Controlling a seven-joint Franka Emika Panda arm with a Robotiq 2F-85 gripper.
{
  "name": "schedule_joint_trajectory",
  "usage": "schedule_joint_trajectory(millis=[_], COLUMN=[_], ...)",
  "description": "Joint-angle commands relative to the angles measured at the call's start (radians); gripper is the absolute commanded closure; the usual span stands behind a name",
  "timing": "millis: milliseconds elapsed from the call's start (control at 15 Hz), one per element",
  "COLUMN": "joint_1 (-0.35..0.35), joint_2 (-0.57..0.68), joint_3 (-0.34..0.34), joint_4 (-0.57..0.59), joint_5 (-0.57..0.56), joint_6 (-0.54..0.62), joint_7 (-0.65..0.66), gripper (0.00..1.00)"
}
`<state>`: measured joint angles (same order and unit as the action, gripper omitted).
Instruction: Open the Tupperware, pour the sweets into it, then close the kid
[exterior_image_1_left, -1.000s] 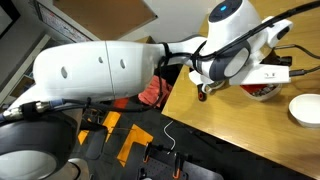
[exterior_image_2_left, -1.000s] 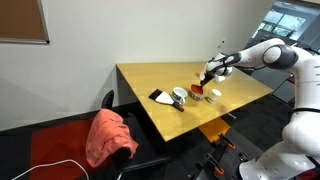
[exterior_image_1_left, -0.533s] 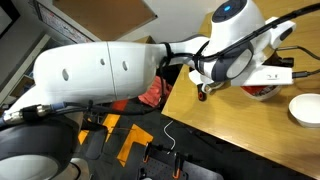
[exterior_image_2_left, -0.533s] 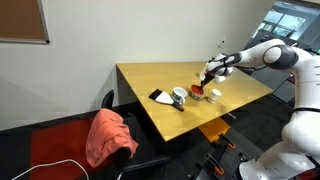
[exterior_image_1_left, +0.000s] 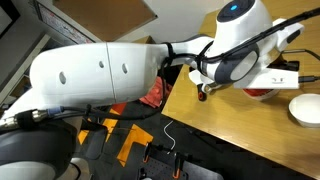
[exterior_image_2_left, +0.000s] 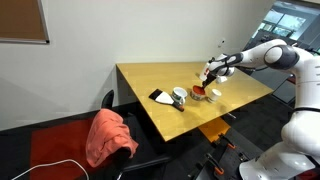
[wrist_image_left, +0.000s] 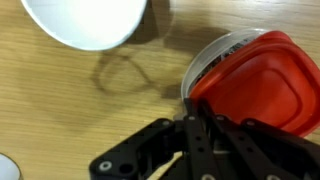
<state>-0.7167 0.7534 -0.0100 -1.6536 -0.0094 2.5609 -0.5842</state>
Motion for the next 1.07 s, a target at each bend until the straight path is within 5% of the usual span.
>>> schedule_joint_trajectory(millis=[0, 1000], joint_1=[-0.014, -0.001], joint_2=[-0.028, -0.033], joint_3=[0.008, -0.014], joint_4=[-0.005, -0.005], joint_5=[0.027, 0.012], joint_6=[-0.049, -0.070], joint_7=[-0.029, -0.011], gripper=[0.98, 0.98])
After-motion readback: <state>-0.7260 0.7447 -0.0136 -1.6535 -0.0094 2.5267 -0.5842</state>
